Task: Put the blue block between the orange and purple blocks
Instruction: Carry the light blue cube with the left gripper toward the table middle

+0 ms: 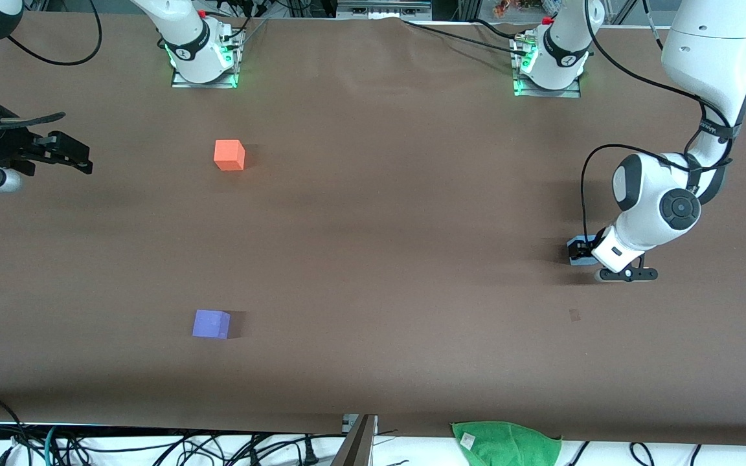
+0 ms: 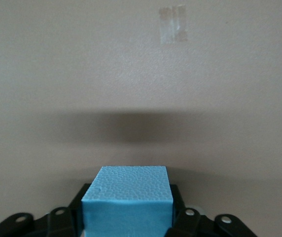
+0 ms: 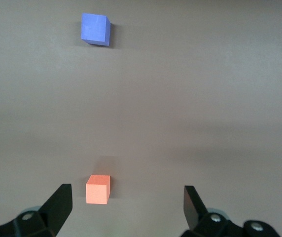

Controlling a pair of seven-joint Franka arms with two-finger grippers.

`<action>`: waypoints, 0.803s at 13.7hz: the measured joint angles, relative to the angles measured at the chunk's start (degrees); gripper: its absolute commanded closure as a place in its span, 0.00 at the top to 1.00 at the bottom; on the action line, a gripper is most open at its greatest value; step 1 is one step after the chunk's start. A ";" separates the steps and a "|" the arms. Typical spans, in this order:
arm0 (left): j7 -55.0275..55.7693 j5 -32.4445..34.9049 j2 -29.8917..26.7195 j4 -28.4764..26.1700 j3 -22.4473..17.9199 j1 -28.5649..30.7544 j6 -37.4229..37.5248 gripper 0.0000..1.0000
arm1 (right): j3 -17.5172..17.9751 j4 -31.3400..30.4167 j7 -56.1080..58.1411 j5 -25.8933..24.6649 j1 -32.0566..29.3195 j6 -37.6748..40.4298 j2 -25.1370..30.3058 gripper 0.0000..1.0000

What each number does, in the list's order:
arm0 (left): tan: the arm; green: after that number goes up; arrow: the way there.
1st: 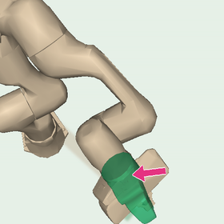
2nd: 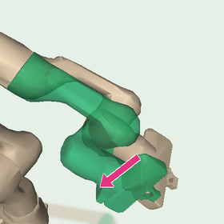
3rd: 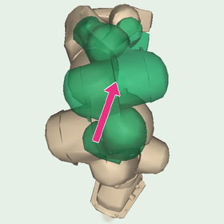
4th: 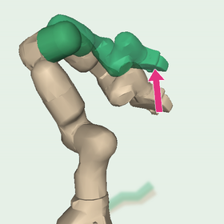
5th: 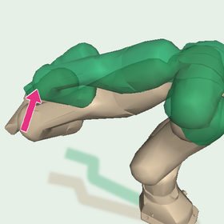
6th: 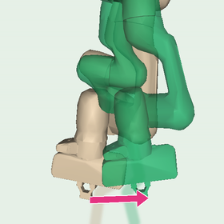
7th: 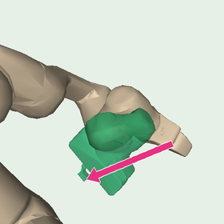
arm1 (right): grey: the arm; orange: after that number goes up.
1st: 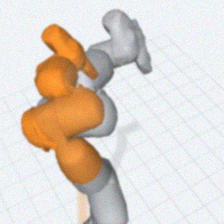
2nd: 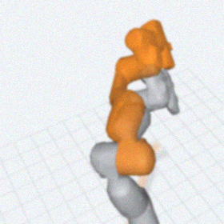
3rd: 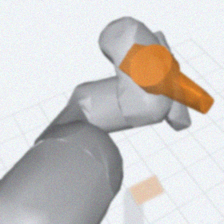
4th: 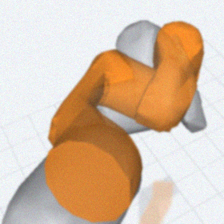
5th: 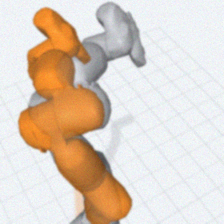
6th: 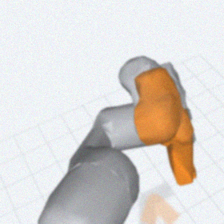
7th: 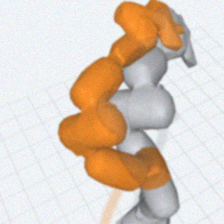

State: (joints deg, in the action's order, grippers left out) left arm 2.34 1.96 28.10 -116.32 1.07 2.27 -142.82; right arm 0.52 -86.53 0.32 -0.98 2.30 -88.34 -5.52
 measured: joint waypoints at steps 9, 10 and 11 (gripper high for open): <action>40.57 -0.08 -0.01 15.25 1.88 -18.60 16.86 0.24 | 0.09 0.00 -0.05 0.21 0.09 -0.04 -0.30 1.00; 47.86 -0.08 0.35 16.60 2.03 -23.39 17.39 0.25 | 0.19 0.00 -0.09 0.45 0.14 -0.15 -0.39 1.00; 54.40 -0.08 1.16 18.28 2.08 -27.93 18.02 0.25 | 0.25 0.00 -0.13 0.57 0.20 -0.18 -0.58 1.00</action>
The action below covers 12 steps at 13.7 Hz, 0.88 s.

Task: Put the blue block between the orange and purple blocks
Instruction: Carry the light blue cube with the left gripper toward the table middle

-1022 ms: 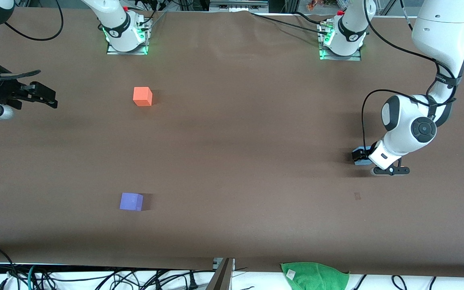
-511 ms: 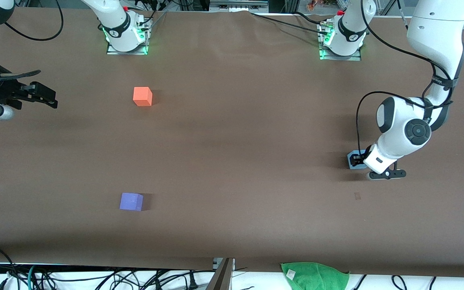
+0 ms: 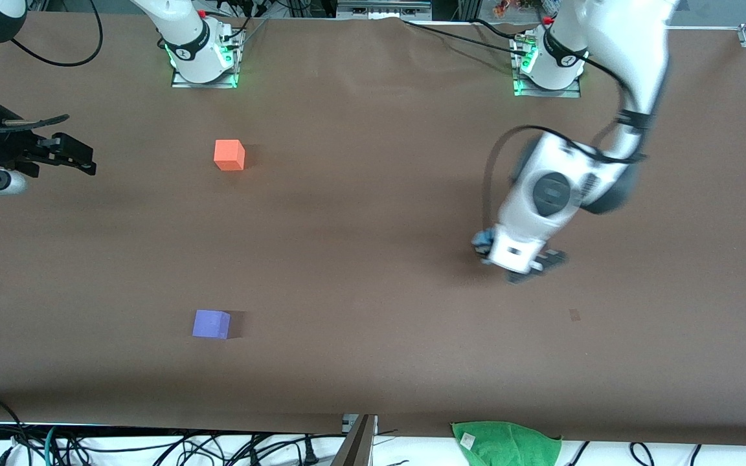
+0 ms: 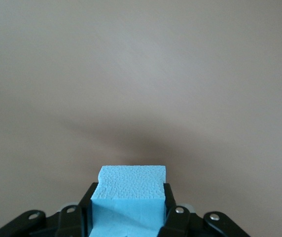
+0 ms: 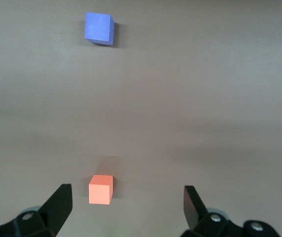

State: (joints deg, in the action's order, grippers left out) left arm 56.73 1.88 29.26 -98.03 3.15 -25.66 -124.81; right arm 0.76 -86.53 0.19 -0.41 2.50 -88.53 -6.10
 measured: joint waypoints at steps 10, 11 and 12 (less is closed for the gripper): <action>22.72 -2.38 17.46 19.18 -0.25 -16.03 -0.20 1.00 | -0.02 -0.06 0.00 0.04 -0.04 0.22 -1.85 1.00; 22.70 -2.38 18.20 19.53 -0.30 -16.12 -0.20 1.00 | -0.05 -0.08 0.00 0.03 -0.10 0.23 -2.40 1.00; 22.40 -2.38 18.61 19.81 -0.47 -16.11 -0.20 1.00 | -0.10 -0.09 0.00 0.03 -0.14 0.22 -3.02 1.00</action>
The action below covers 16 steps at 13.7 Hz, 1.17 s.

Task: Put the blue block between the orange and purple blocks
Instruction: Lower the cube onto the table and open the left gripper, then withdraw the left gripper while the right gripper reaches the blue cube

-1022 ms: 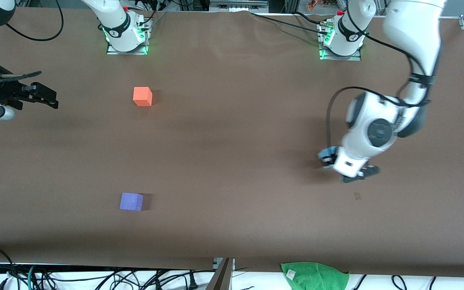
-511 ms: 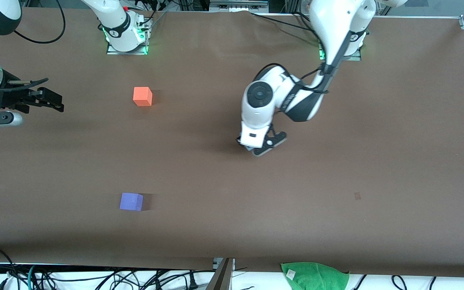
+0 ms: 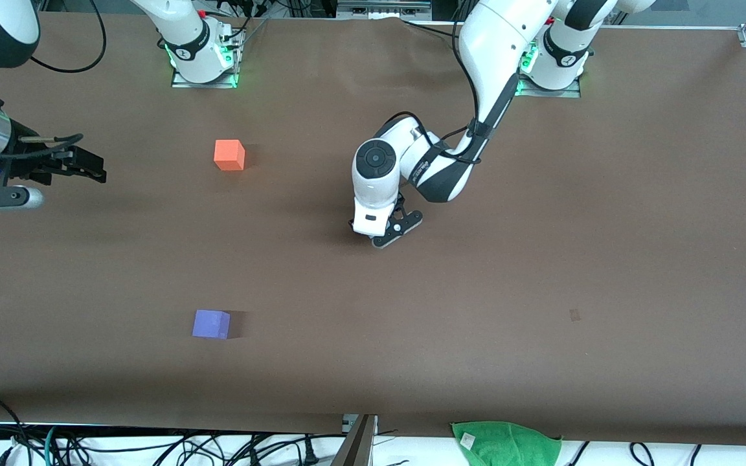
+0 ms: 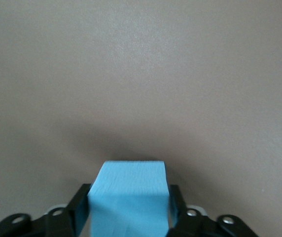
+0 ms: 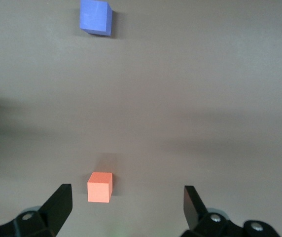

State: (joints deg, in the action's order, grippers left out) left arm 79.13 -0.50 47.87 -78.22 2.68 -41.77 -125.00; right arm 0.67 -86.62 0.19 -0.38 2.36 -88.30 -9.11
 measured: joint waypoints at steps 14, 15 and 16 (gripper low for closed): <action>-43.34 1.44 -24.30 -1.61 -2.09 27.71 30.70 1.00 | 0.96 -0.28 -27.01 0.80 14.99 -6.47 -6.72 1.00; -47.93 1.49 -26.75 -3.07 -2.09 30.23 31.18 1.00 | 1.03 -0.30 -31.83 0.80 17.67 -8.18 -7.62 1.00; -52.16 1.51 -29.13 -4.37 -2.09 32.53 31.87 1.00 | 1.06 -0.36 -36.43 0.80 20.07 -9.88 -8.58 1.00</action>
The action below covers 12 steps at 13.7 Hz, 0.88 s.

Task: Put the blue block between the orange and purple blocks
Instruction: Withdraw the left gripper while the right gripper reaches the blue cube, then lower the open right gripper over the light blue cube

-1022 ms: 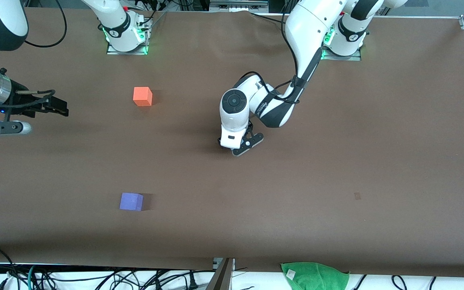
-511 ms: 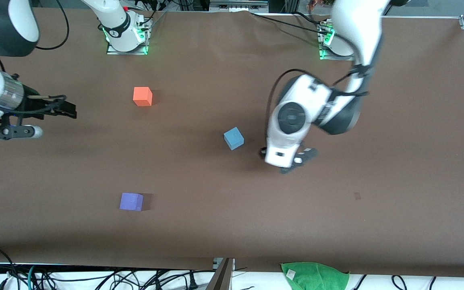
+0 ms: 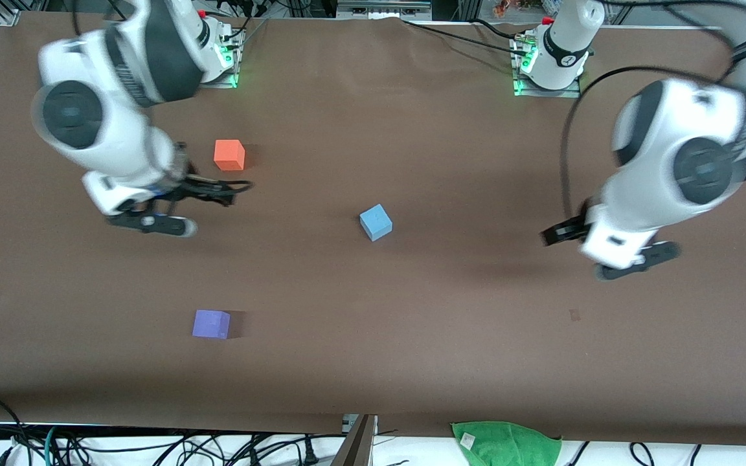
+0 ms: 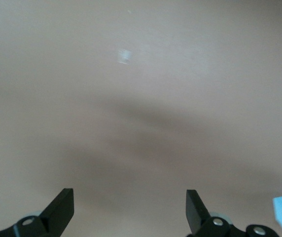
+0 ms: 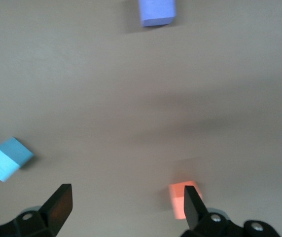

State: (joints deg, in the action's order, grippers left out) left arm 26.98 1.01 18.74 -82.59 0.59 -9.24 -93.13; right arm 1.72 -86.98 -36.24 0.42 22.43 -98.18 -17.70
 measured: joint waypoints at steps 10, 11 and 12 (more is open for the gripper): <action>-25.06 -0.33 -12.24 -7.41 0.20 13.94 2.14 1.00 | -0.04 -0.30 -33.98 -0.19 12.23 -18.15 -12.96 1.00; -25.06 -0.42 -12.24 -7.42 0.36 13.94 2.10 1.00 | -0.04 -0.29 -36.38 -0.19 12.57 -19.98 -14.00 1.00; -25.06 -0.46 -12.25 -7.42 0.50 13.93 2.07 1.00 | -0.04 -0.30 -38.93 -0.18 13.18 -21.79 -14.90 1.00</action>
State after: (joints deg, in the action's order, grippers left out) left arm 1.92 0.56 6.49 -90.00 1.09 4.69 -91.06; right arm 1.69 -87.27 -75.16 0.23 35.60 -119.98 -32.60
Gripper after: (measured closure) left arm 0.000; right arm 0.000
